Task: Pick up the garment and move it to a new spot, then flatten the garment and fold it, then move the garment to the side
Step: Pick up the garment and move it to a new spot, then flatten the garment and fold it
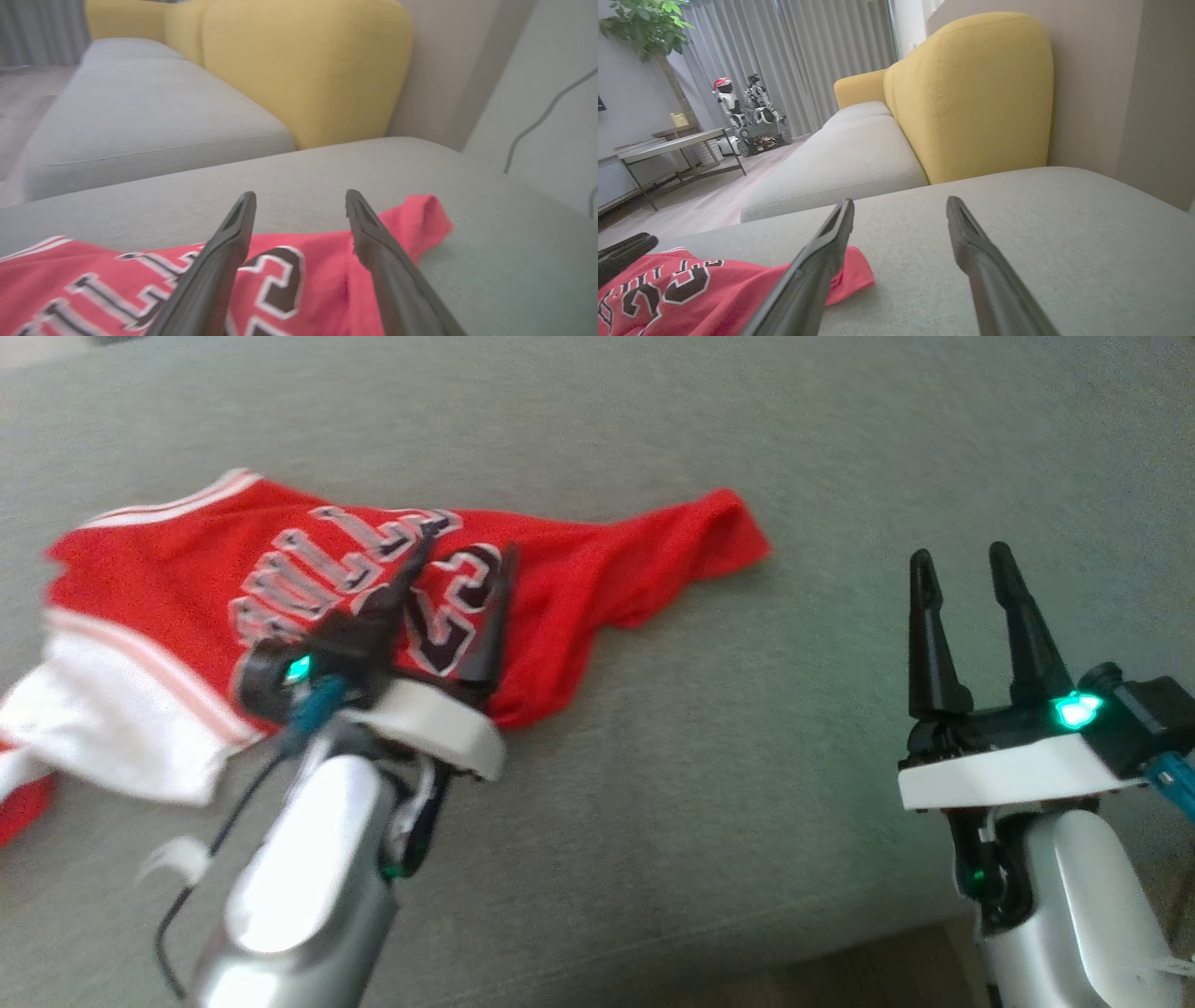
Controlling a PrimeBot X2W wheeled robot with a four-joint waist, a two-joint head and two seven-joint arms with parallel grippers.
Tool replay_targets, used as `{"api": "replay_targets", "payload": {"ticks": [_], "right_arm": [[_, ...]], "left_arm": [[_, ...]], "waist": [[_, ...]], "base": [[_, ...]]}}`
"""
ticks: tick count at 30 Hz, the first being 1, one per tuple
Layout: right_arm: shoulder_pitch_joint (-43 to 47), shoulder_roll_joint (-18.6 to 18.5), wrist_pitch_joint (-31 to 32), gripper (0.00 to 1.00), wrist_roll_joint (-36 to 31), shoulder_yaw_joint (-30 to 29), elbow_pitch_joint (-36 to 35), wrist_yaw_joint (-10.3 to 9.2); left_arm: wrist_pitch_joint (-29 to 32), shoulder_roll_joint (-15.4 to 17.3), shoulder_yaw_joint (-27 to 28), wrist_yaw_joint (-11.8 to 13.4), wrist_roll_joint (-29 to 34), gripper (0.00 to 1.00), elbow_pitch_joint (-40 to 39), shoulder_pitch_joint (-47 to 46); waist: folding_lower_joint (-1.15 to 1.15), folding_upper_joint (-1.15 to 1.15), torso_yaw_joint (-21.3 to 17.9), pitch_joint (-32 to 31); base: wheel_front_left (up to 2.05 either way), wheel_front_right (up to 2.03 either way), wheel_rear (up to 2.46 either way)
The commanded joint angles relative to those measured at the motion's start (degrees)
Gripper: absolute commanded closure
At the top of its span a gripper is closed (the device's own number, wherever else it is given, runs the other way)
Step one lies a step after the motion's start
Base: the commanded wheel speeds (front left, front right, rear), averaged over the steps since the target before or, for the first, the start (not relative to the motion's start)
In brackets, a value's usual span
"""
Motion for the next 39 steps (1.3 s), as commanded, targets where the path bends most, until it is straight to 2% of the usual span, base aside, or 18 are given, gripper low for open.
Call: {"api": "replay_targets", "payload": {"ticks": [1,6,13,26,39], "right_arm": [[0.59,-0.24,0.32,0.00,-0.44,0.87,-2.31,-0.04],[1.52,-0.24,2.50,0.00,-2.61,-0.21,-2.81,-0.04],[2.61,-0.24,4.58,0.00,-4.95,-0.93,-2.08,-0.04],[8.65,-0.24,6.88,0.00,-6.66,-2.28,-0.20,-0.04],[11.54,-0.24,8.25,0.00,-6.56,-2.26,-1.24,-0.04]], "left_arm": [[-0.54,1.18,2.49,0.62,-0.42,0.00,-2.57,-0.62],[-1.43,3.86,7.69,3.15,-2.13,0.00,-6.00,3.92],[-1.73,7.27,12.64,3.75,-3.64,0.00,-8.56,10.18],[-1.73,9.57,12.16,3.63,-3.04,0.00,-10.65,20.68],[-1.04,10.20,12.03,4.47,-3.95,0.00,-12.36,24.62]], "waist": [[0.00,0.00,4.22,-2.92],[0.00,0.00,8.98,-4.81],[0.00,0.00,13.02,-7.58],[0.00,0.00,12.95,-14.37],[0.00,0.00,13.07,-16.79]], "base": [[0.00,0.00,0.00],[0.00,0.00,0.00],[0.00,0.00,0.00],[0.00,0.00,0.00],[0.00,0.00,0.00]]}}
